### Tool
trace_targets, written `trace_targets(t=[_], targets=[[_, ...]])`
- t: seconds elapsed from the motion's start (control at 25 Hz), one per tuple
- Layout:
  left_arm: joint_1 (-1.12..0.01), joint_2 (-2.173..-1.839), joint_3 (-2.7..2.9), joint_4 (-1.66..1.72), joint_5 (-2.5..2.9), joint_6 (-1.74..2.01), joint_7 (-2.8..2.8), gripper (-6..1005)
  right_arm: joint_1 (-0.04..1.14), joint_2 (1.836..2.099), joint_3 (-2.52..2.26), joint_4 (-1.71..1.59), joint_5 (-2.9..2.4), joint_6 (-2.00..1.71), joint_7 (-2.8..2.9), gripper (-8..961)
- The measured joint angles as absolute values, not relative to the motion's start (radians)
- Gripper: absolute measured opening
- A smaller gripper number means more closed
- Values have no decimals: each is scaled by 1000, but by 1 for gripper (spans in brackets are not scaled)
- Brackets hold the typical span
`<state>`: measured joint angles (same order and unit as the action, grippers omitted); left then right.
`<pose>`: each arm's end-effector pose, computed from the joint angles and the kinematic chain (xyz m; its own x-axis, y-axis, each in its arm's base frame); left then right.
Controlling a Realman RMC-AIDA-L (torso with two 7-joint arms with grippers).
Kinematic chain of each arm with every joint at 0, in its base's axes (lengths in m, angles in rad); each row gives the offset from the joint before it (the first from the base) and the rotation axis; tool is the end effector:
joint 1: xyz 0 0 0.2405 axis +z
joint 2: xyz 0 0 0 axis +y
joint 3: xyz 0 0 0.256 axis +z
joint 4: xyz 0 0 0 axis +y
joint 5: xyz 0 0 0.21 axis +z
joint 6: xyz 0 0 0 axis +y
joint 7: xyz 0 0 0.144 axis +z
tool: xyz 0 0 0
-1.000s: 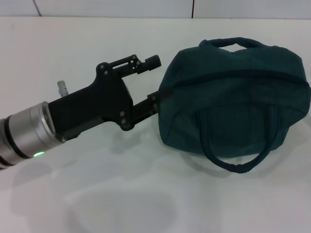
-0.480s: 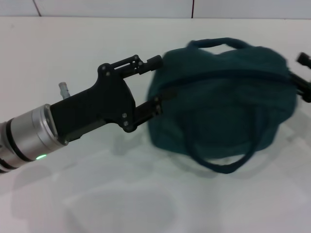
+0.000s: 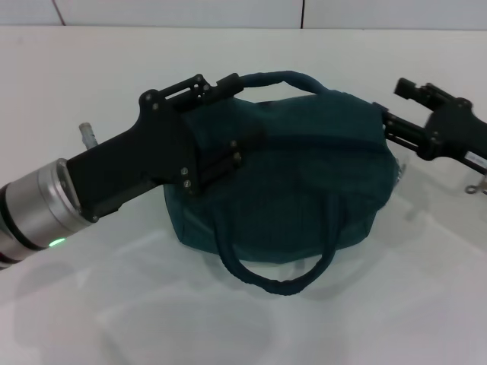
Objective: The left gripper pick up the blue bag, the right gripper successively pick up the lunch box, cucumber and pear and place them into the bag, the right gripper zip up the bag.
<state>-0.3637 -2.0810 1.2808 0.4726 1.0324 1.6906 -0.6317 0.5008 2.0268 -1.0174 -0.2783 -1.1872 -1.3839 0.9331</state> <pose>-0.2232 0.2794 -0.0165 0.5528 -0.2847 0.7832 0.1528 -0.8893 -0.4311 0.2694 0.3385 -0.0116 0.6204 -0.1193 -0.7752 -0.5578 -0.7619 -0.3292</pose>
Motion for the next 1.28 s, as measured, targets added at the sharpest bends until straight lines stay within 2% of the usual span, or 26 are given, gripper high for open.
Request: trace_targets(t=[0.2, 0.32, 0.48, 0.56, 0.76, 1.28], targets=[[-355, -2076, 1281, 473, 1031, 1697, -628, 515, 410, 2007, -981, -348, -1143, -1577, 955, 738], [-352, -2073, 1281, 472, 1031, 1701, -627, 515, 347, 1984, -989, -424, -1141, -1736, 1000, 738], [-356, -2071, 1281, 472, 1032, 1701, -627, 515, 340, 1961, -1044, -473, -1249, -1848, 1028, 738], [-359, -2070, 1281, 472, 1036, 1701, -627, 515, 358, 1967, -1050, -475, -1322, -1862, 1033, 738], [-361, -2058, 1282, 472, 1041, 1701, -626, 515, 406, 2008, -1054, -475, -1425, -1850, 1025, 738], [-340, -2040, 1281, 472, 1098, 1703, -617, 515, 481, 2027, -1124, -447, -1398, -1821, 1018, 738]])
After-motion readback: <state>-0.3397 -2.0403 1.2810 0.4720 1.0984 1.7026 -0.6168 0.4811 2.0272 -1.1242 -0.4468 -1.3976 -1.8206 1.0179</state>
